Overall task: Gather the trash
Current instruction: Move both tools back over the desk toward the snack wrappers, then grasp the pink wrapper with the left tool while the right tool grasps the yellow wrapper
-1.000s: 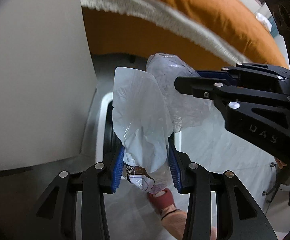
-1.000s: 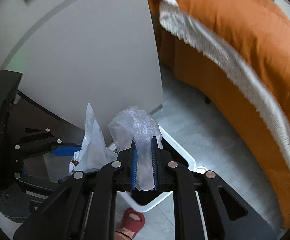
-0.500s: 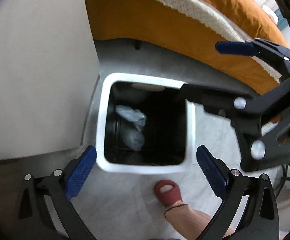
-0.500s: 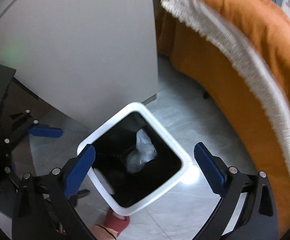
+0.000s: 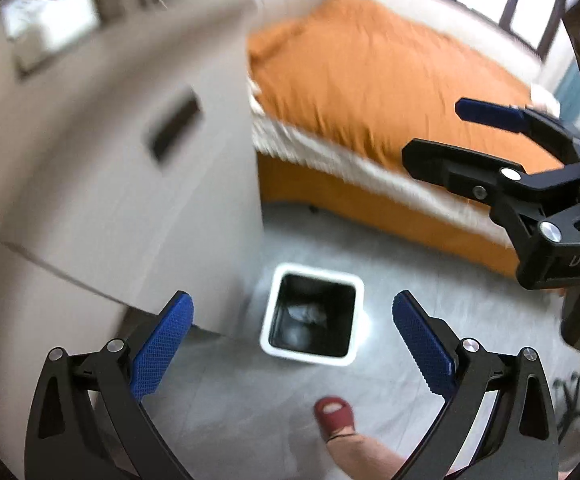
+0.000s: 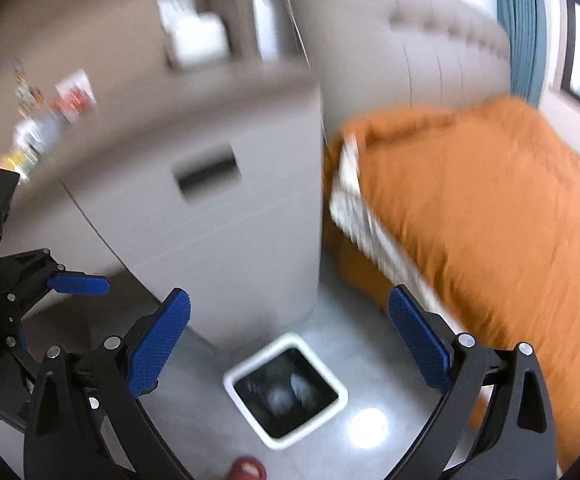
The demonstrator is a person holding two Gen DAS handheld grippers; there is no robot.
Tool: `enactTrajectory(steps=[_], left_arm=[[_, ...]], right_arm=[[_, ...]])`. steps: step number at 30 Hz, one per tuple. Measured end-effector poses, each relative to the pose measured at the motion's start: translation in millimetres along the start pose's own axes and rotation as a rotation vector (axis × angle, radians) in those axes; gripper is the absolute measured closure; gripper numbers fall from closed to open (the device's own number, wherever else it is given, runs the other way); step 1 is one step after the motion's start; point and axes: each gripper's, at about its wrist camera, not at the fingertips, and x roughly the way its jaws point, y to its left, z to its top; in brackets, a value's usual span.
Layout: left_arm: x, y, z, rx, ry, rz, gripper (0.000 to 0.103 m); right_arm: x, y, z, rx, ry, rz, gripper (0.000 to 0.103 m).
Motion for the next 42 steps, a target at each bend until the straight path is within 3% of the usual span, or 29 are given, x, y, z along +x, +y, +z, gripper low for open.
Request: enactTrajectory(steps=[6, 9, 12, 16, 18, 22, 28, 32, 42], left_arm=[[-103, 38, 5, -0.102, -0.151, 0.121, 0.005], [-139, 59, -6, -0.148, -0.172, 0.162, 0.005], [-166, 87, -22, -0.155, -0.203, 0.229, 0.005], [-194, 130, -38, -0.212, -0.215, 0.263, 0.005], [-207, 158, -51, -0.242, -0.222, 0.261, 0.005], [-235, 207, -74, -0.245, -0.268, 0.343, 0.005], [-253, 286, -92, -0.277, -0.284, 0.321, 0.005], [-242, 338, -100, -0.29, -0.27, 0.26, 0.005], [-185, 382, -98, -0.232, -0.186, 0.171, 0.005]], right_arm=[[-53, 45, 62, -0.071, -0.175, 0.075, 0.005], [-61, 74, 81, -0.112, -0.219, 0.117, 0.005], [-63, 111, 98, -0.156, -0.248, 0.156, 0.005], [-62, 166, 111, -0.209, -0.262, 0.189, 0.005], [-56, 193, 117, -0.223, -0.25, 0.214, 0.005], [-37, 245, 128, -0.221, -0.218, 0.23, 0.005], [2, 311, 132, -0.193, -0.135, 0.205, 0.005], [30, 343, 128, -0.188, -0.07, 0.158, 0.005], [94, 360, 109, -0.125, 0.099, 0.027, 0.004]])
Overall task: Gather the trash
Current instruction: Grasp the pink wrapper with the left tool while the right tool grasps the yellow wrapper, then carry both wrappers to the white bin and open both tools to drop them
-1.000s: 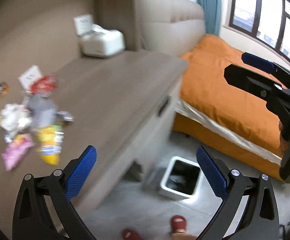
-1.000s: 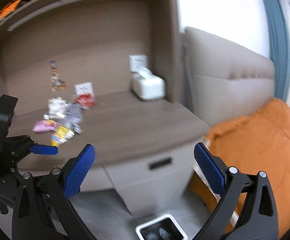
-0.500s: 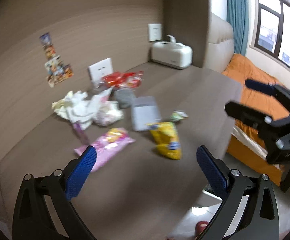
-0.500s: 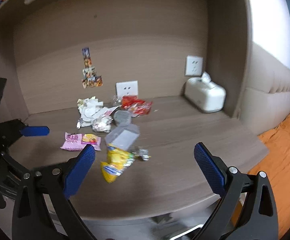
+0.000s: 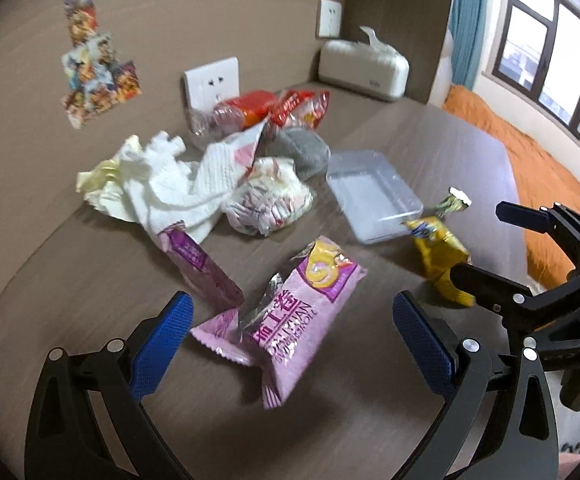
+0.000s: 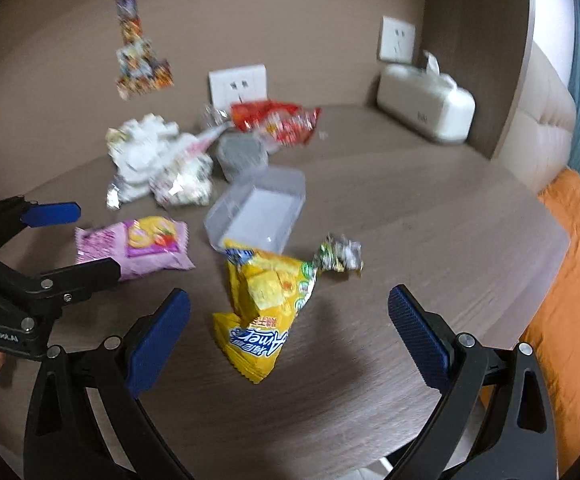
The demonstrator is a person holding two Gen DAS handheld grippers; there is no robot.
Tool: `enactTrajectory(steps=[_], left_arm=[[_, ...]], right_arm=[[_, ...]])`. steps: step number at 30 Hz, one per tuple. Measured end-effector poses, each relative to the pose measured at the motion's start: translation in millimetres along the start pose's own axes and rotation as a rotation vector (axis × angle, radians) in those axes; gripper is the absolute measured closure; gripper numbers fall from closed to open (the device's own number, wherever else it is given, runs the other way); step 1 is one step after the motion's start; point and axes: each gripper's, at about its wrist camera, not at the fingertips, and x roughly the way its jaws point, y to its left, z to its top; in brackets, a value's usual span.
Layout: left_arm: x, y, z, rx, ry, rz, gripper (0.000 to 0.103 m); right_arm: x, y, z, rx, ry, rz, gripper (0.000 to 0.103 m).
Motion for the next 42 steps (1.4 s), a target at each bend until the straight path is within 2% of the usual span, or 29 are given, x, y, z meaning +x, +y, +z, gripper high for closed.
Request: enactTrajectory(steps=[8, 10, 14, 16, 18, 19, 20, 25, 33, 37, 42], left_arm=[[25, 5, 0, 0.029, 0.054, -0.053, 0.007], [29, 4, -1, 0.04, 0.068, -0.06, 0.022], [31, -2, -3, 0.08, 0.067, -0.047, 0.027], [31, -4, -2, 0.093, 0.064, -0.034, 0.043], [30, -5, 1, 0.098, 0.059, -0.042, 0.059], [29, -5, 2, 0.09, 0.058, -0.057, 0.059], [28, -5, 3, 0.088, 0.058, -0.066, 0.06], [13, -17, 9, 0.115, 0.035, -0.048, 0.062], [-36, -54, 20, 0.135, -0.048, -0.087, 0.062], [-46, -92, 26, 0.159, -0.079, -0.119, 0.062], [-48, -155, 34, 0.192, -0.086, -0.178, 0.062]], right_arm=[[22, 3, -5, 0.023, 0.077, -0.007, 0.005], [26, 3, -6, 0.034, 0.095, 0.001, 0.004], [24, 5, -7, 0.032, 0.099, -0.007, 0.004], [25, 6, -4, 0.027, 0.111, 0.002, 0.005], [20, 7, -2, 0.014, 0.089, 0.014, 0.028], [19, 8, 1, 0.005, 0.086, 0.02, 0.068], [20, 7, 3, 0.004, 0.102, 0.03, 0.076], [5, 3, 9, 0.019, 0.092, 0.073, 0.077], [-70, -21, 26, -0.011, -0.046, 0.091, 0.077], [-100, -49, 22, 0.0, -0.098, 0.069, 0.077], [-125, -95, -1, 0.018, -0.106, 0.031, 0.077]])
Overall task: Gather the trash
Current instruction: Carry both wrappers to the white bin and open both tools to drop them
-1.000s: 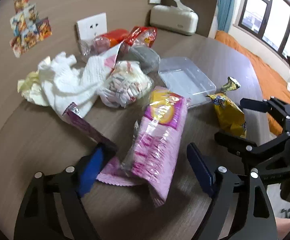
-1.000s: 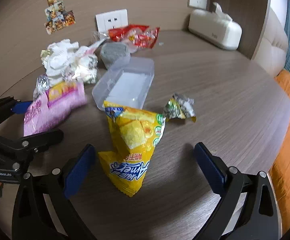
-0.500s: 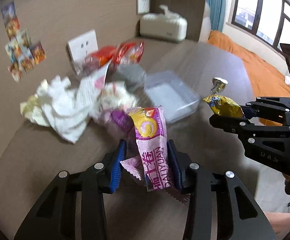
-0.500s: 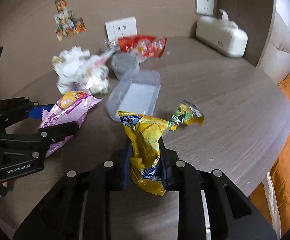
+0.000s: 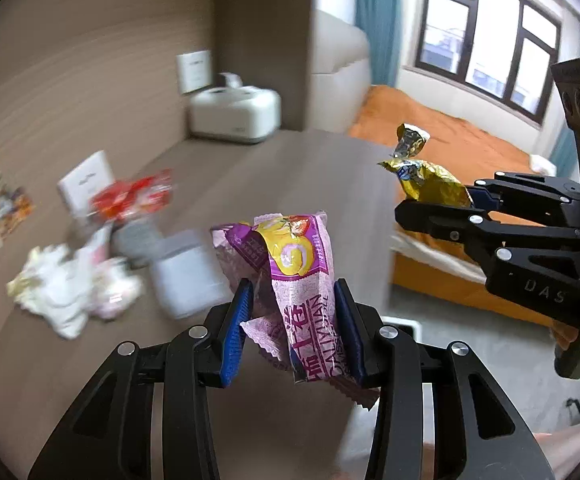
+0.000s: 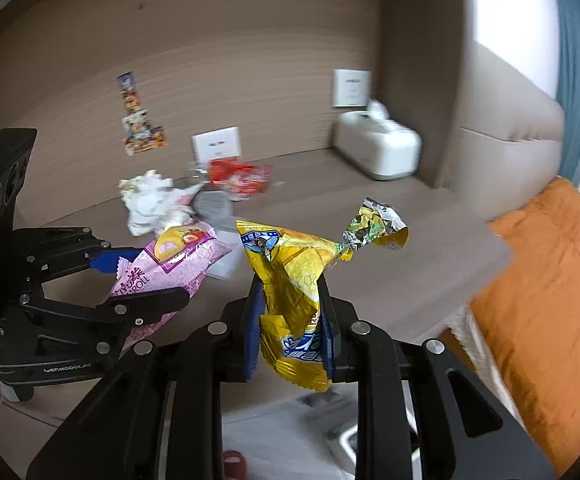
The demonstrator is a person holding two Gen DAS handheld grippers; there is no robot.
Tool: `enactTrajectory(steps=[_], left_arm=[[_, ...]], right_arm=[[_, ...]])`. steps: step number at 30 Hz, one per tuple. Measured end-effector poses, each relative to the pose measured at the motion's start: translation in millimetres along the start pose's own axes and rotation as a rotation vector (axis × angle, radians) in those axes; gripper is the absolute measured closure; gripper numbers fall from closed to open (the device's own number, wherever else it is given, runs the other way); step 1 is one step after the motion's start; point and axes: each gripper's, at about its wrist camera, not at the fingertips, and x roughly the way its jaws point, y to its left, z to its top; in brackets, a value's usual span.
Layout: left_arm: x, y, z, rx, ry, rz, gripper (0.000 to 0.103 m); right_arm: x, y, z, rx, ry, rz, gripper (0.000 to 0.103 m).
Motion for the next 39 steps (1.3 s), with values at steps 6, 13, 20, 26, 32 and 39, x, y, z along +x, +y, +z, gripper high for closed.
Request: enactTrajectory(steps=[6, 13, 20, 26, 32, 39], left_arm=[[36, -85, 14, 0.046, 0.046, -0.077, 0.062], [91, -168, 14, 0.088, 0.127, -0.143, 0.062], [168, -215, -6, 0.112, 0.228, -0.199, 0.062], [271, -232, -67, 0.11, 0.332, -0.262, 0.062], [389, -237, -150, 0.136, 0.427, -0.291, 0.062], [484, -238, -220, 0.123, 0.488, -0.33, 0.062]], right_arm=[[-27, -75, -42, 0.068, 0.039, -0.058, 0.077], [-42, -152, -93, 0.153, 0.091, -0.086, 0.077], [-5, -205, -148, 0.228, 0.184, -0.084, 0.077], [76, -237, -221, 0.326, 0.275, -0.076, 0.077], [172, -262, -307, 0.377, 0.357, -0.05, 0.077], [263, -265, -395, 0.365, 0.414, -0.06, 0.075]])
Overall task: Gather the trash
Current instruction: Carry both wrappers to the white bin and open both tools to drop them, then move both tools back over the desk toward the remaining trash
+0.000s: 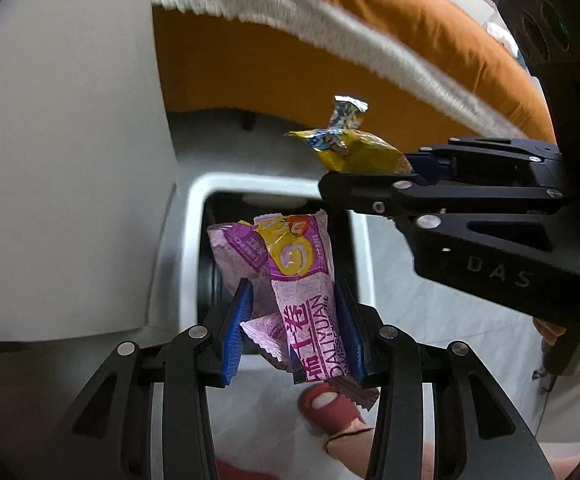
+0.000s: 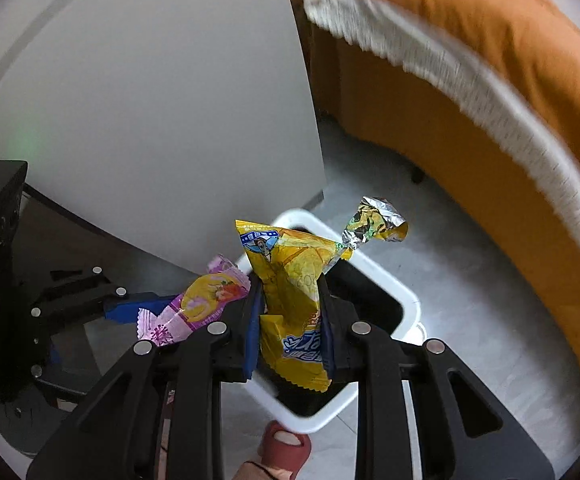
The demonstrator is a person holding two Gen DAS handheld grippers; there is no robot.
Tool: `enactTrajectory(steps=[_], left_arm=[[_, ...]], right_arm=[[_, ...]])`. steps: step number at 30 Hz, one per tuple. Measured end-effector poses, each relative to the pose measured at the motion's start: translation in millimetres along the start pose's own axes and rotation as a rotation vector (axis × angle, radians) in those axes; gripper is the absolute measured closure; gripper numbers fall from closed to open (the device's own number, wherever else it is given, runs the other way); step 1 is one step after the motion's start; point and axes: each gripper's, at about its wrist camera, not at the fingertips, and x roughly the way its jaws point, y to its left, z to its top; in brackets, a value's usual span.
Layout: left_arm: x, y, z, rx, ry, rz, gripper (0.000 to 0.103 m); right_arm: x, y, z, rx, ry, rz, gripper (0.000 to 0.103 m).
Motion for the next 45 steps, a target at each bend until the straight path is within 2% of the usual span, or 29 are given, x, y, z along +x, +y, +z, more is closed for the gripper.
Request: enactTrajectory(steps=[1, 2, 3, 4, 7, 8, 10, 13, 16, 21, 25, 27, 32, 38, 45], left_arm=[[8, 1, -2, 0.001, 0.003, -0.006, 0.059], [19, -1, -7, 0.001, 0.009, -0.012, 0.052], [27, 0, -9, -0.004, 0.021, -0.014, 0.021], [34, 2, -11, -0.008, 0.02, 0.011, 0.005], [40, 1, -10, 0.003, 0.027, 0.023, 0.005], [38, 2, -12, 0.006, 0.024, 0.048, 0.005], [33, 1, -11, 0.001, 0.026, 0.04, 0.005], [14, -4, -6, -0.006, 0.014, 0.041, 0.005], [-22, -8, 0, -0.002, -0.008, 0.06, 0.005], [-112, -32, 20, -0.02, -0.101, 0.057, 0.005], [-194, -56, 38, -0.008, -0.179, 0.113, 0.005], [-232, -63, 41, -0.022, -0.217, 0.12, 0.005], [-330, -66, 41, -0.074, -0.326, 0.112, 0.005], [-426, -48, 16, -0.124, -0.443, 0.21, 0.005], [-512, 0, -27, -0.217, -0.523, 0.361, 0.005]], right_arm=[[8, -3, -4, -0.001, 0.008, 0.001, 0.065], [18, -5, -8, 0.0, 0.024, 0.014, 0.032], [26, -7, -13, 0.005, 0.02, 0.016, 0.013], [28, -9, -17, 0.008, -0.003, 0.003, 0.004], [33, -12, -23, 0.006, 0.003, -0.025, 0.004], [32, -14, -23, 0.011, 0.004, -0.029, 0.004], [23, -15, -22, 0.03, 0.01, -0.033, 0.004], [0, -12, -17, 0.024, -0.004, -0.049, 0.004], [-37, -4, -7, 0.015, -0.034, -0.061, 0.004], [-121, 11, 21, 0.007, -0.116, -0.071, 0.004], [-198, 30, 48, -0.001, -0.218, -0.076, 0.004], [-242, 45, 62, -0.014, -0.279, -0.077, 0.004], [-316, 91, 92, -0.084, -0.393, -0.063, 0.004], [-369, 155, 114, -0.18, -0.487, 0.008, 0.004], [-399, 236, 139, -0.279, -0.552, 0.106, 0.004]])
